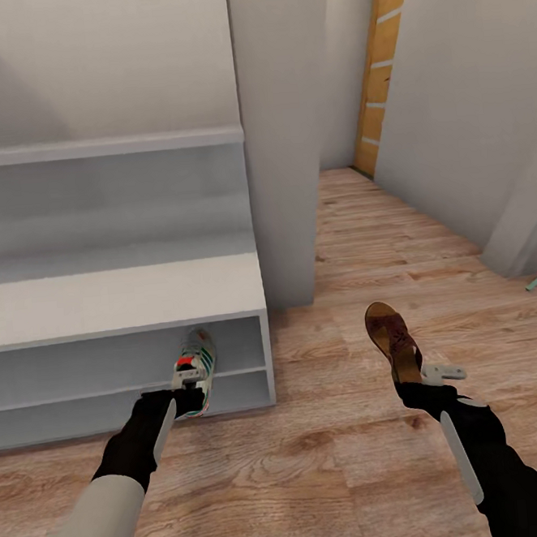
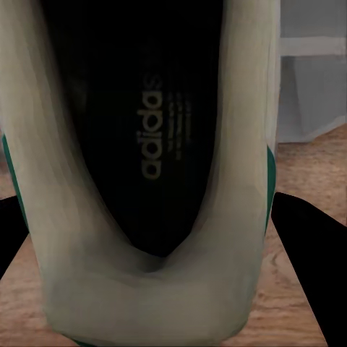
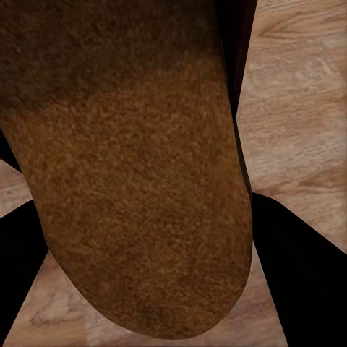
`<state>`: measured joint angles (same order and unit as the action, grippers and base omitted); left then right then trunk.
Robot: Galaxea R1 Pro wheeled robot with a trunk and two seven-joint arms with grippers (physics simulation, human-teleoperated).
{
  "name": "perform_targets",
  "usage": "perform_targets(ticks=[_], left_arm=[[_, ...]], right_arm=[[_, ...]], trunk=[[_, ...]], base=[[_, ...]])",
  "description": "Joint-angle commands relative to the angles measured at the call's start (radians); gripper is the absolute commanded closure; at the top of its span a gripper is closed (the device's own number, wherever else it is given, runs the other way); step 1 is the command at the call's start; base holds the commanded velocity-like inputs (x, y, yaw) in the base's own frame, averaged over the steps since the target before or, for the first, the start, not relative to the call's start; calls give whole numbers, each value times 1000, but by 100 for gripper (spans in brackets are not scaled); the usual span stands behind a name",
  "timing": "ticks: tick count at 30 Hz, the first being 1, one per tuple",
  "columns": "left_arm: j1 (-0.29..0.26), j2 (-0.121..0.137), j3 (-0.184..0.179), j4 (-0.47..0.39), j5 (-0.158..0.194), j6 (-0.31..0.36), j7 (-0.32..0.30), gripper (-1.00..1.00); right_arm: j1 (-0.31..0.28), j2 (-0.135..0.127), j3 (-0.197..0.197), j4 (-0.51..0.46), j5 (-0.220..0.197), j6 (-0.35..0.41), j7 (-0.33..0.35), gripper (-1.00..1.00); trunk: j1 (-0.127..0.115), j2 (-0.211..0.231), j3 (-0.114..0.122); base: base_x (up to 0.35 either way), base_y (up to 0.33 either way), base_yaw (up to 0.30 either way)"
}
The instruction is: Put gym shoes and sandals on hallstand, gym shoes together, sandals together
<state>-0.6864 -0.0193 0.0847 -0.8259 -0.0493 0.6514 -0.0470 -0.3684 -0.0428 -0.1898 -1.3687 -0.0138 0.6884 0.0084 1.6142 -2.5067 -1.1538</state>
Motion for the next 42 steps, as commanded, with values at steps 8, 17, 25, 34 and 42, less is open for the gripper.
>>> perform_targets(ticks=[8,17,25,34,42], left_arm=[[-1,2,6,10,-7,-7,-5,100],[-14,4,6,7,-7,-70,-4,100],[-21,4,6,7,-7,-74,-4,100],[-22,3,6,7,-7,-75,-4,100],[-22,2,6,6,-7,-75,-4,100]], right_arm=[[-1,0,0,-1,-2,5,1,100],[-1,0,0,-1,-2,5,1,100],[-1,0,0,-1,-2,5,1,100],[-1,0,-1,-1,-2,5,1,100],[-1,0,0,-1,-2,5,1,100]], trunk=[[0,0,-1],[0,0,-1],[0,0,-1],[0,0,-1],[0,0,-1]], base=[[0,0,0],[0,0,0],[0,0,0],[155,0,0],[117,0,0]])
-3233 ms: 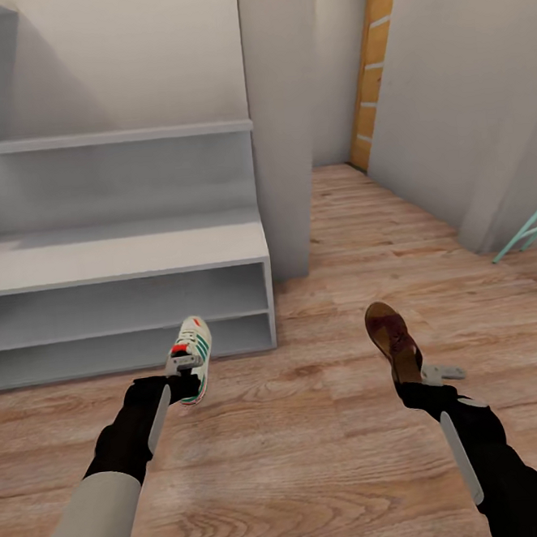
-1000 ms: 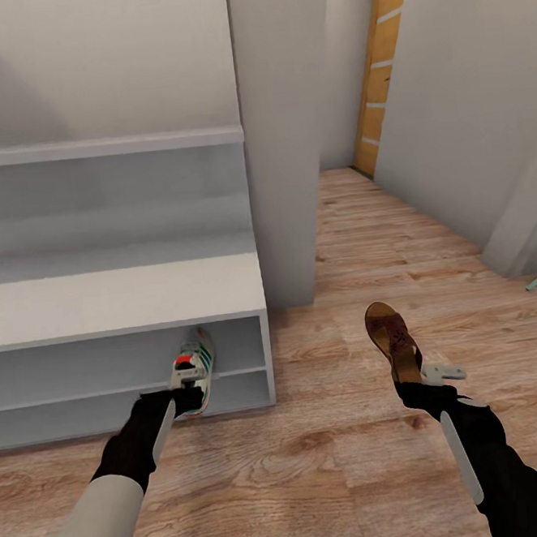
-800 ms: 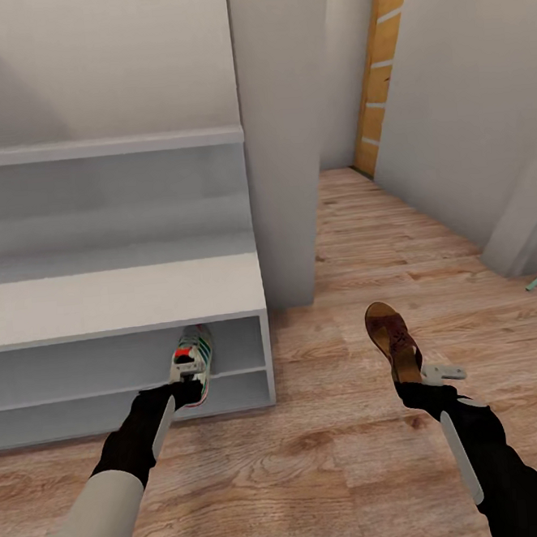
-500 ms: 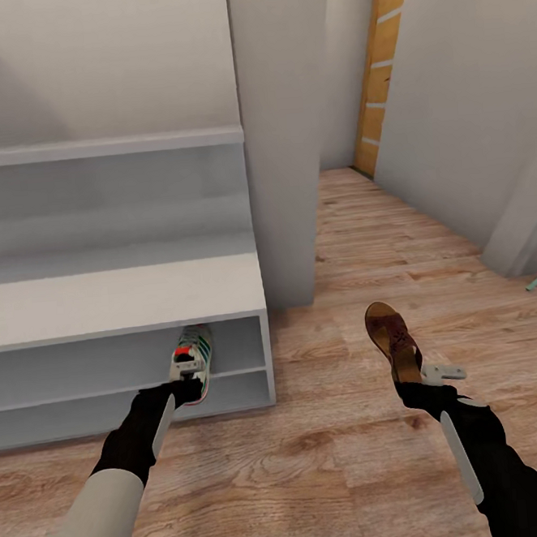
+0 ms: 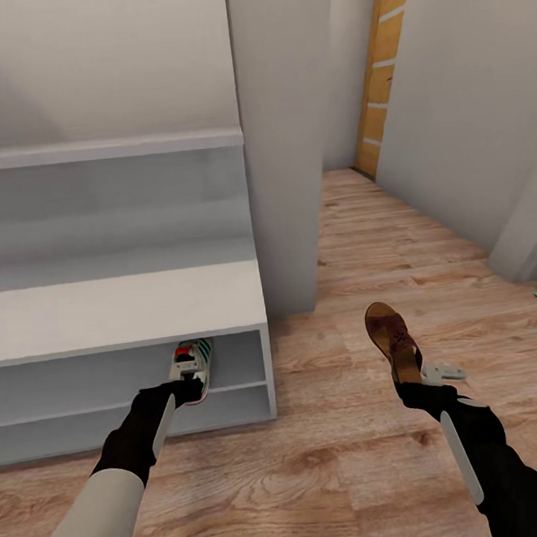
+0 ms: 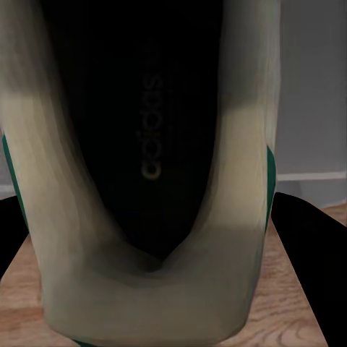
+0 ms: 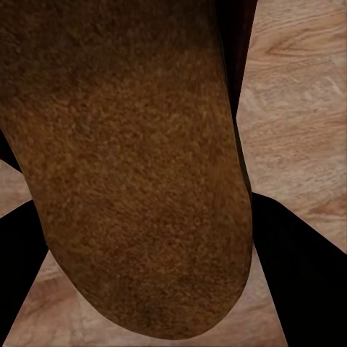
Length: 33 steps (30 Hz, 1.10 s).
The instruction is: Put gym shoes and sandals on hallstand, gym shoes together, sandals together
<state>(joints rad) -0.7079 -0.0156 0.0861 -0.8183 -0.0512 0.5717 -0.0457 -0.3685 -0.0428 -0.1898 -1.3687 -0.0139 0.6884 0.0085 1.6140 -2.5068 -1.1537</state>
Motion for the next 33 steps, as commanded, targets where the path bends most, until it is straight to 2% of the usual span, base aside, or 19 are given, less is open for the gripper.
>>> perform_targets(ticks=[1,7,14,25,33], left_arm=[[-1,-1,4,-2,-5,5,-5,100],[0,-1,4,-2,-4,5,-5,100],[-1,-2,4,-4,-4,5,-5,100],[-1,-3,5,-5,-4,5,-5,100],[-1,-4,4,-5,-4,5,-5,100]], right_arm=[[-1,0,0,-1,-1,5,1,100],[0,0,0,-1,-1,5,1,100],[-1,0,0,-1,-1,5,1,100],[-1,0,0,-1,-1,5,1,100],[-1,0,0,-1,-1,5,1,100]], trunk=[[0,0,-1],[0,0,-1],[0,0,-1],[0,0,-1],[0,0,-1]], base=[[13,0,0],[20,0,0],[169,0,0],[22,0,0],[158,0,0]])
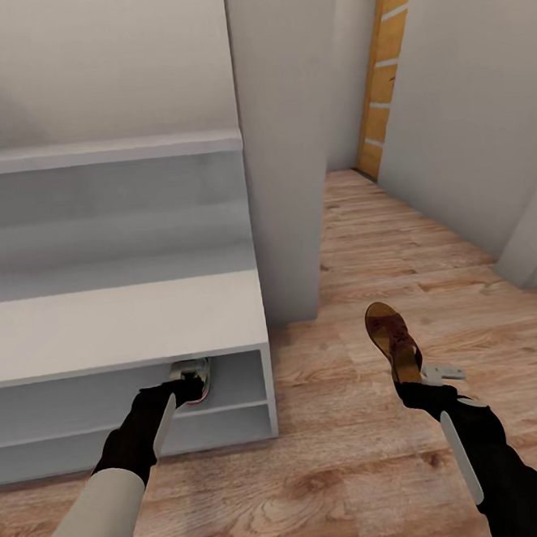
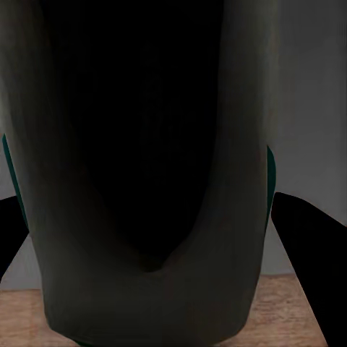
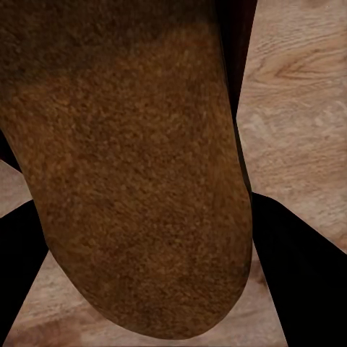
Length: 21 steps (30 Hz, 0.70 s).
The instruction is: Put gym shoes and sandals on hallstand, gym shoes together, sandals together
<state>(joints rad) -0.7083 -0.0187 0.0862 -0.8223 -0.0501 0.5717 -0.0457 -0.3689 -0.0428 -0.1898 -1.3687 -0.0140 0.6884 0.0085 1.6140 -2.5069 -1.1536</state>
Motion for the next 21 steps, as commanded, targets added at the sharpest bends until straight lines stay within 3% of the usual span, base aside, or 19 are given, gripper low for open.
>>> perform_targets(ticks=[1,20,21], left_arm=[[0,-1,4,-1,-5,5,-5,100],[0,0,5,0,-5,5,-5,100],[0,1,5,1,-5,5,-5,-100]], right_arm=[[-1,0,0,-1,-1,5,1,100],[0,0,0,-1,-1,5,1,100],[0,0,0,-1,-1,5,1,100]], trunk=[[0,0,-1],[0,0,-1],[0,0,-1]], base=[[32,0,0],[41,0,0],[1,0,0]])
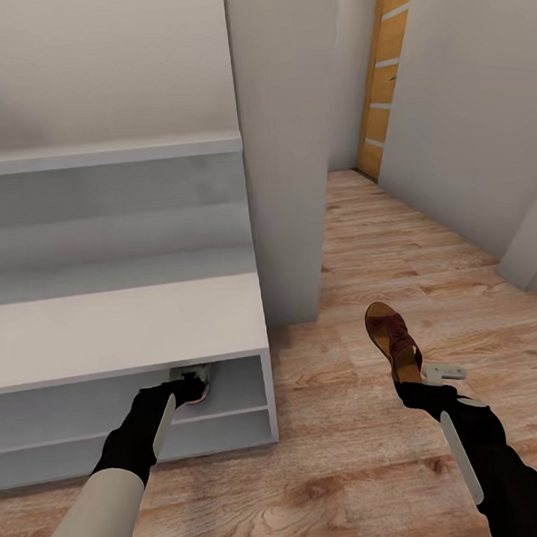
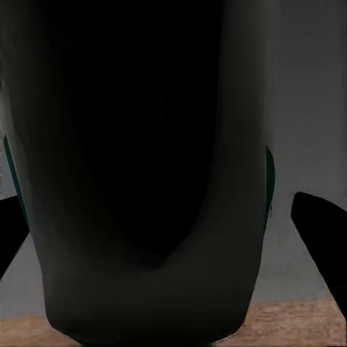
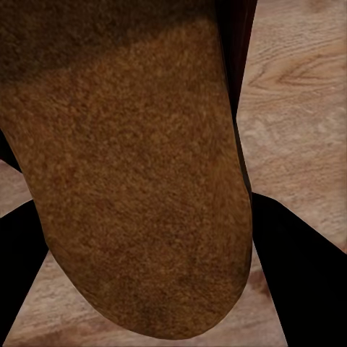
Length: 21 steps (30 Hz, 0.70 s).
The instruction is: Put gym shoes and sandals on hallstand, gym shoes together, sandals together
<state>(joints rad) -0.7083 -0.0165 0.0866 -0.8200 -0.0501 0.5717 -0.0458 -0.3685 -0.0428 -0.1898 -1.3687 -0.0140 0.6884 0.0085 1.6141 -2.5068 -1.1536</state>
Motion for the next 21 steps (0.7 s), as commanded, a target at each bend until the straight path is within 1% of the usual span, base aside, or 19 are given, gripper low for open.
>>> perform_targets(ticks=[1,10,13,21], left_arm=[[0,-1,4,-1,-5,5,-5,-100],[0,-2,4,-4,-5,5,-5,-100],[0,-2,4,-4,-5,5,-5,-100],[0,-2,4,-3,-5,5,-5,-100]], right_arm=[[-1,0,0,-1,-1,5,1,100],[0,1,0,-1,-1,5,0,100],[0,1,0,-1,-1,5,0,100],[-1,0,0,-1,-1,5,1,100]], trunk=[[0,0,-1],[0,0,-1],[0,0,-1],[0,0,-1]], base=[[0,0,0],[-13,1,0],[-232,47,0],[-320,77,0]])
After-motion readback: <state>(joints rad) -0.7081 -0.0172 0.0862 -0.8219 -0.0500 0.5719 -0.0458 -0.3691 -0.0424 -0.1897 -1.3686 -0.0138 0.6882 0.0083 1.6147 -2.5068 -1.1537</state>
